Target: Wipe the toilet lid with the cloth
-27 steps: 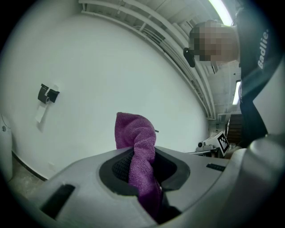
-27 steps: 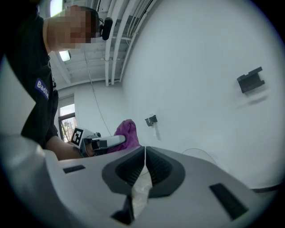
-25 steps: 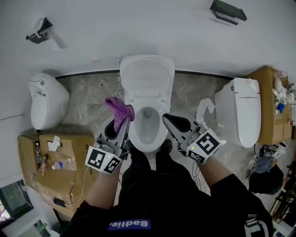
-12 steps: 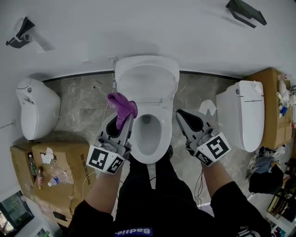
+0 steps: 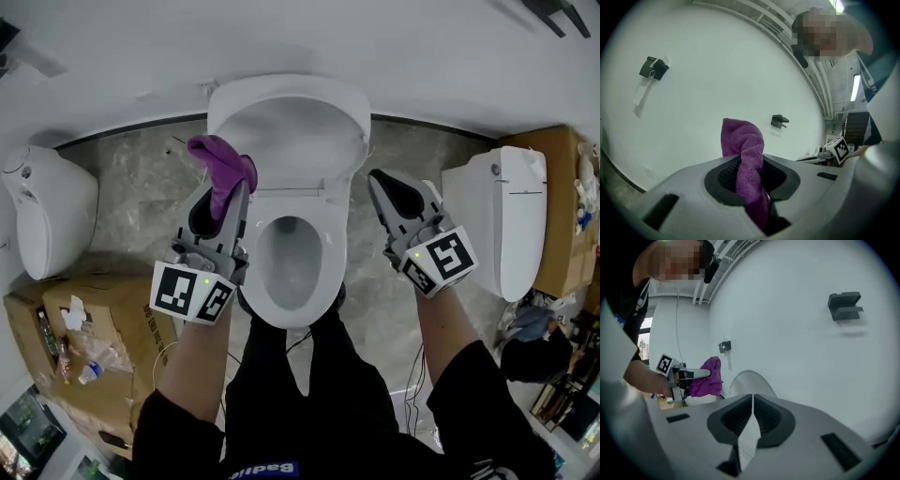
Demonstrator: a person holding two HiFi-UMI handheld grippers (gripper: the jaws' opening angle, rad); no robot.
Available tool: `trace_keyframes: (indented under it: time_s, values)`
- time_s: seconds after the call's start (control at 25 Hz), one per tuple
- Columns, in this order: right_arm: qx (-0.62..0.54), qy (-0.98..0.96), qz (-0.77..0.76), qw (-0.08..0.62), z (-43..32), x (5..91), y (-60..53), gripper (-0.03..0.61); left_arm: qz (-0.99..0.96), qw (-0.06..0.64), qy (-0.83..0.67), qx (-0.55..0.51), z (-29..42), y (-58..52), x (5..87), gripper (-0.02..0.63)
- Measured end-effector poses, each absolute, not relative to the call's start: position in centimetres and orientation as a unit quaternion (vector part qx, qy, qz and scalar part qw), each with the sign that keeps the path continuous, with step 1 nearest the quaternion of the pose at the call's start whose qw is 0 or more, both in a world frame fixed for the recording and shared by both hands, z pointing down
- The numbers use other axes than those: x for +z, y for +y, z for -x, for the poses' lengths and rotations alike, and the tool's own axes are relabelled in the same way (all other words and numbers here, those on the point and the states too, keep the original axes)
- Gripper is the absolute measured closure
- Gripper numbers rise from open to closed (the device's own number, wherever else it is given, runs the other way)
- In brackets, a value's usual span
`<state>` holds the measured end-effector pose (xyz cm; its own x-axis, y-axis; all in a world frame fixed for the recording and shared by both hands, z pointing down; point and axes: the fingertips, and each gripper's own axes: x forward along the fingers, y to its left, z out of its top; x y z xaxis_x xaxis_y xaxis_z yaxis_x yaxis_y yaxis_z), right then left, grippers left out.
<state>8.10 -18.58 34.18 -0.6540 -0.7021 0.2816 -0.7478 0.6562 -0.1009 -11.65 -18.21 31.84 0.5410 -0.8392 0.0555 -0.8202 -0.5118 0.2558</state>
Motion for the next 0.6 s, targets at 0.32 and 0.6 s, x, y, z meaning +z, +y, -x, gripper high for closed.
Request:
trace_keyframes:
  time_s: [0.32,0.6]
  values:
    - [0.093,-0.891,-0.420,0.147,-9.9,39.8,-22.8,0.546,-0.868,0.112,-0.484,-0.008,11.5,-21.5,35.7,0.532]
    - [0.059,-0.883,-0.423,0.196,-10.2,42.4,-25.2,0.543,-0.868,0.078,-0.490,0.029,11.9,-23.5,37.2,0.532]
